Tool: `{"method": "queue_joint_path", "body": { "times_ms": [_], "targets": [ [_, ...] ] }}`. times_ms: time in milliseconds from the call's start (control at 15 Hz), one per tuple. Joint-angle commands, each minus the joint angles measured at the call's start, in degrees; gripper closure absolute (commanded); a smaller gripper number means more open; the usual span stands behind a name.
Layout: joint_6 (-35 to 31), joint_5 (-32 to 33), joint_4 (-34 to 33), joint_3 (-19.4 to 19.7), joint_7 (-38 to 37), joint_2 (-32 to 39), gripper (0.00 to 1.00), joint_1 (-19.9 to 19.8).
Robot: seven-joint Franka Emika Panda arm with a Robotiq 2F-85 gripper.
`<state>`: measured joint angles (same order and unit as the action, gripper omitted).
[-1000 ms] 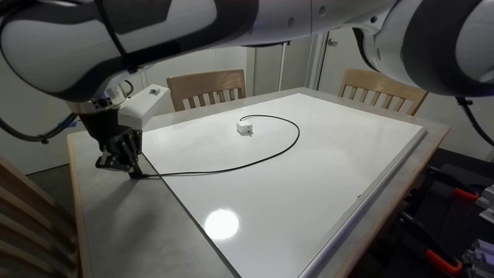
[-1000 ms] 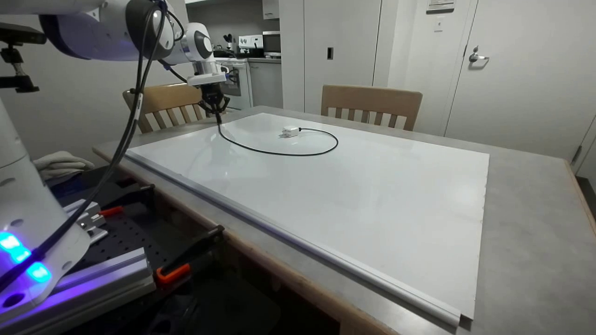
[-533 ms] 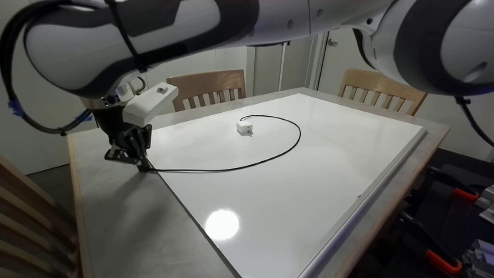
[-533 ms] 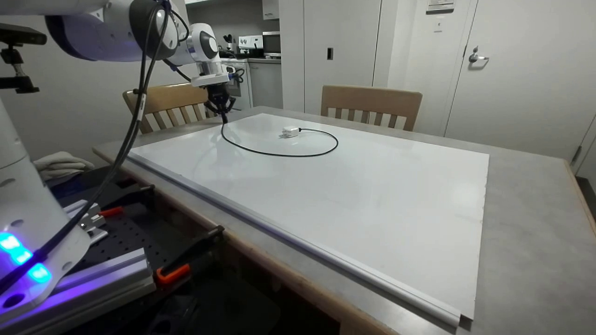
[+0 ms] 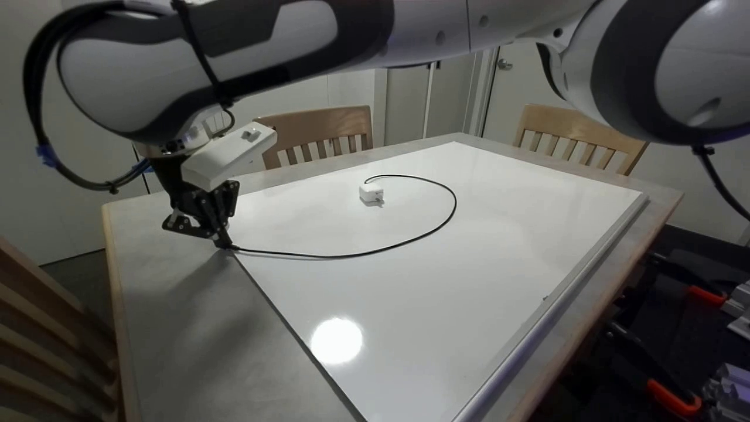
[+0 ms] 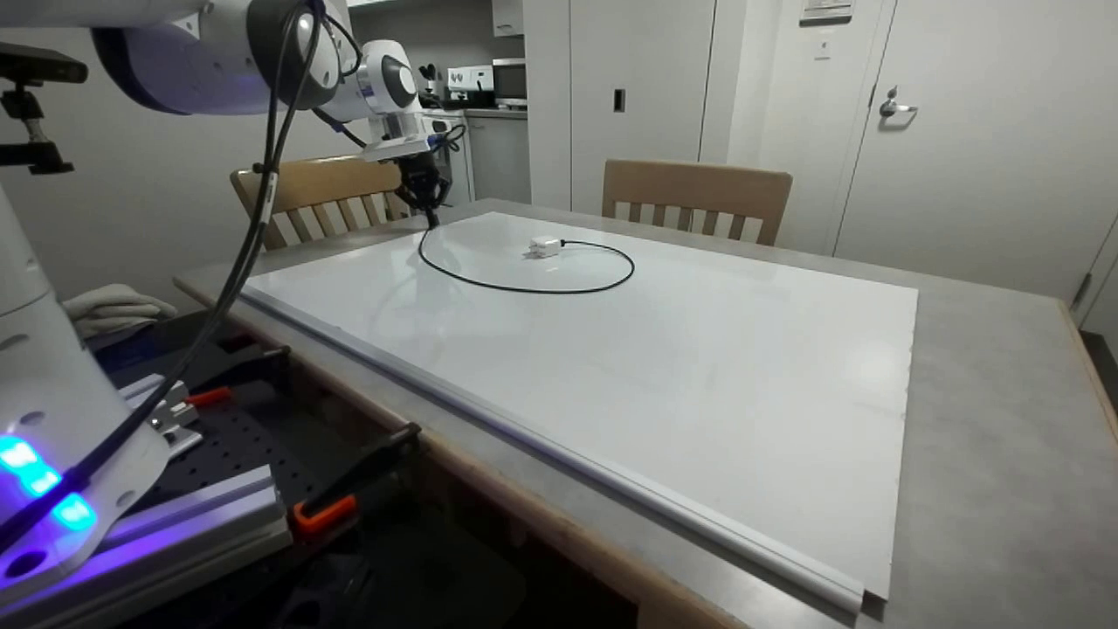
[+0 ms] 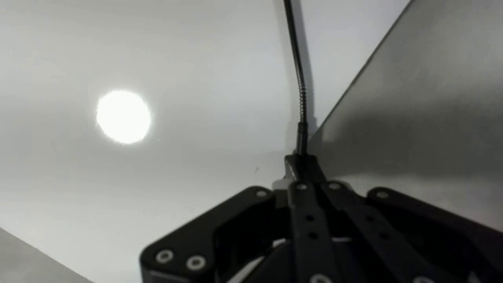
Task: Put the cable in a circle
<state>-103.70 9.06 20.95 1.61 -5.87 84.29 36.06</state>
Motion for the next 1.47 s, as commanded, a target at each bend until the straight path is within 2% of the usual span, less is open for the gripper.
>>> {"method": "queue_joint_path", "body": {
  "times_ms": [0,267,1400],
  "targets": [
    [0.28,0.01,0.20,0.97,-3.11,-0.75,1.00,-0.51],
    [1.04,-0.43,0.05,0.72,-6.43,-1.11,1.00,0.03],
    [0.18,-0.07,-0.09,0.99,-6.08,-0.70,1.00,0.34]
  ]
}}
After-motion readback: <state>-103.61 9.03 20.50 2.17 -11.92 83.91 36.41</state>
